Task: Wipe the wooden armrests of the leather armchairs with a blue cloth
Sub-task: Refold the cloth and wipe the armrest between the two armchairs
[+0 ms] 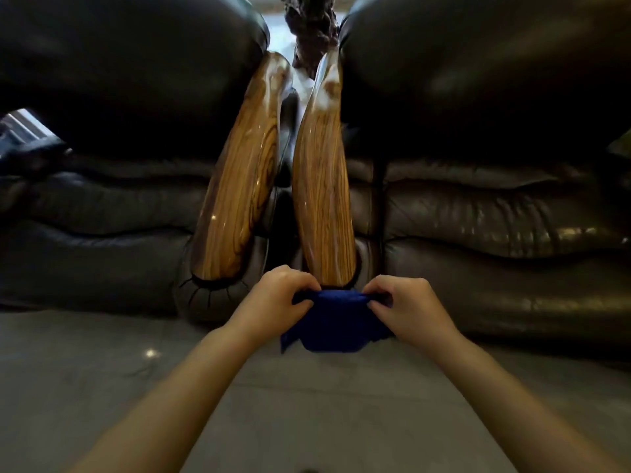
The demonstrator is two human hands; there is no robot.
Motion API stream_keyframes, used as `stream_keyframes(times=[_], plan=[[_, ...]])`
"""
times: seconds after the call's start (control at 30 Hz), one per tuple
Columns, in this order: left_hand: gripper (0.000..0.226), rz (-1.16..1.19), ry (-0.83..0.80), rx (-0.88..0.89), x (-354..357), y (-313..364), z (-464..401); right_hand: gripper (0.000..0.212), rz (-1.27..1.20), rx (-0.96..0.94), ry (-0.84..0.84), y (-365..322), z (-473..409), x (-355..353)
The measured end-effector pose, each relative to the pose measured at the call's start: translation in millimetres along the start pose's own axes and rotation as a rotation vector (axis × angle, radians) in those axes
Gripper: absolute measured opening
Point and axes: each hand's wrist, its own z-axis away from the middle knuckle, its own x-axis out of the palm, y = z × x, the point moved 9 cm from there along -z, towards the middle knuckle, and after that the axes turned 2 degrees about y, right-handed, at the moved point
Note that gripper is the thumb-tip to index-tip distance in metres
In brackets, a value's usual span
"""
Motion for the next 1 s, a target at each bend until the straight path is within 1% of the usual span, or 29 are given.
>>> stream_keyframes(times=[0.07,0.2,0.3,0.4,0.47,0.67,0.83,1.0], plan=[[0.025,0.008,0.025,-0.04,12,-9,8,0.019,0.027,-0.024,-0.011,1,6,7],[0.026,0.039,0.083,-0.113,29,-20,23,0.017,0.081,-0.062,0.023,4,16,16],[0.023,0.119,0.119,-0.184,37,-26,30,0.017,0.1,-0.045,0.045,10,22,20],[0.021,0.223,0.171,-0.28,41,-32,34,0.018,0.113,-0.008,0.108,18,28,22],[0.021,0.244,0.222,-0.309,42,-33,37,0.019,0.112,-0.002,0.146,20,32,23],[0.02,0.21,0.303,-0.287,42,-38,35,0.018,0.151,-0.052,0.211,18,21,26],[0.021,0.178,0.295,-0.264,59,-58,21,0.017,0.143,-0.069,0.204,34,3,45],[0.019,0.115,0.308,-0.223,74,-86,-15,0.014,0.164,-0.115,0.222,55,-33,59]])
